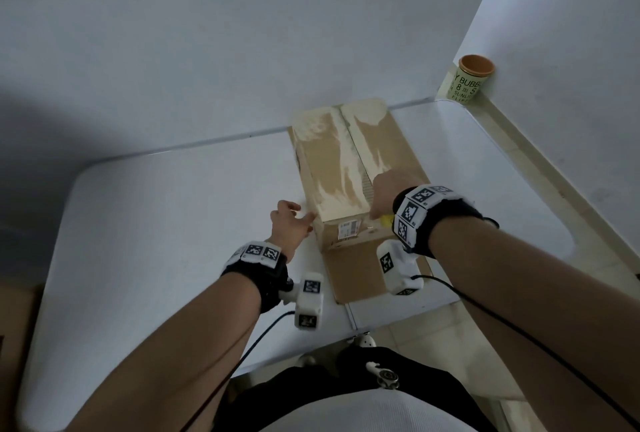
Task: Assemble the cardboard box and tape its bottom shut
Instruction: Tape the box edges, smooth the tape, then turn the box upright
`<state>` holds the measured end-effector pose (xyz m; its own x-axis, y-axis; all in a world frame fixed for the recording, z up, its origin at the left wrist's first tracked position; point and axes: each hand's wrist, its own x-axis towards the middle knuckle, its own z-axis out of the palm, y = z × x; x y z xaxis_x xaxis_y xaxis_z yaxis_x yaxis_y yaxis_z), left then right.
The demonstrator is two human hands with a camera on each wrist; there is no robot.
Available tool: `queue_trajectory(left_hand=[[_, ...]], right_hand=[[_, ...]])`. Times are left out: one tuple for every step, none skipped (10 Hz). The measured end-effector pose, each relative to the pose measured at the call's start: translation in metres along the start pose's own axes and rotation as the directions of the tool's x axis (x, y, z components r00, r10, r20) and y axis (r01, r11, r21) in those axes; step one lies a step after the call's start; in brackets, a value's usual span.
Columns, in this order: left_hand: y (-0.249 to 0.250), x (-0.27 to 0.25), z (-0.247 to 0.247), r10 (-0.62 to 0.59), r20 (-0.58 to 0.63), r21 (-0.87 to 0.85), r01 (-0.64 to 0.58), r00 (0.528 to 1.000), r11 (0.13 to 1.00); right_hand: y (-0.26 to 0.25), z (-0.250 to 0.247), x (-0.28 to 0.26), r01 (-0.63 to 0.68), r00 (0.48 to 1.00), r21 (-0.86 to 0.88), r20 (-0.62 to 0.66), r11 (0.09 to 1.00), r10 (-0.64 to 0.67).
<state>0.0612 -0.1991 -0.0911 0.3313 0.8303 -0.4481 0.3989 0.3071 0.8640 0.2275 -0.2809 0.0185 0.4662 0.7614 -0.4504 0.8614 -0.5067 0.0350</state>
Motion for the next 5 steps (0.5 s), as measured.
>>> queue_trajectory(left_hand=[[0.005, 0.000, -0.014, -0.245, 0.057, -0.151, 0.251, 0.968, 0.956], [0.001, -0.010, -0.029, -0.354, 0.214, -0.054, 0.373, 0.910, 0.926], [0.016, -0.019, -0.019, -0.276, 0.340, 0.189, 0.222, 0.899, 0.957], [0.041, -0.017, -0.001, -0.195, 0.353, 0.379, 0.050, 0.915, 0.924], [0.057, -0.009, 0.008, -0.173, 0.330, 0.449, 0.006, 0.928, 0.893]], right_hand=[[-0.001, -0.007, -0.002, -0.028, 0.998, -0.025, 0.059, 0.999, 0.029], [-0.001, -0.014, -0.001, -0.030, 0.999, -0.006, 0.022, 1.000, 0.030], [-0.003, -0.015, -0.002, -0.006, 1.000, -0.048, 0.008, 0.999, 0.007], [-0.006, -0.015, -0.003, 0.046, 0.999, -0.088, 0.003, 0.995, -0.046], [-0.004, -0.015, -0.002, 0.095, 0.995, -0.134, 0.026, 0.986, -0.092]])
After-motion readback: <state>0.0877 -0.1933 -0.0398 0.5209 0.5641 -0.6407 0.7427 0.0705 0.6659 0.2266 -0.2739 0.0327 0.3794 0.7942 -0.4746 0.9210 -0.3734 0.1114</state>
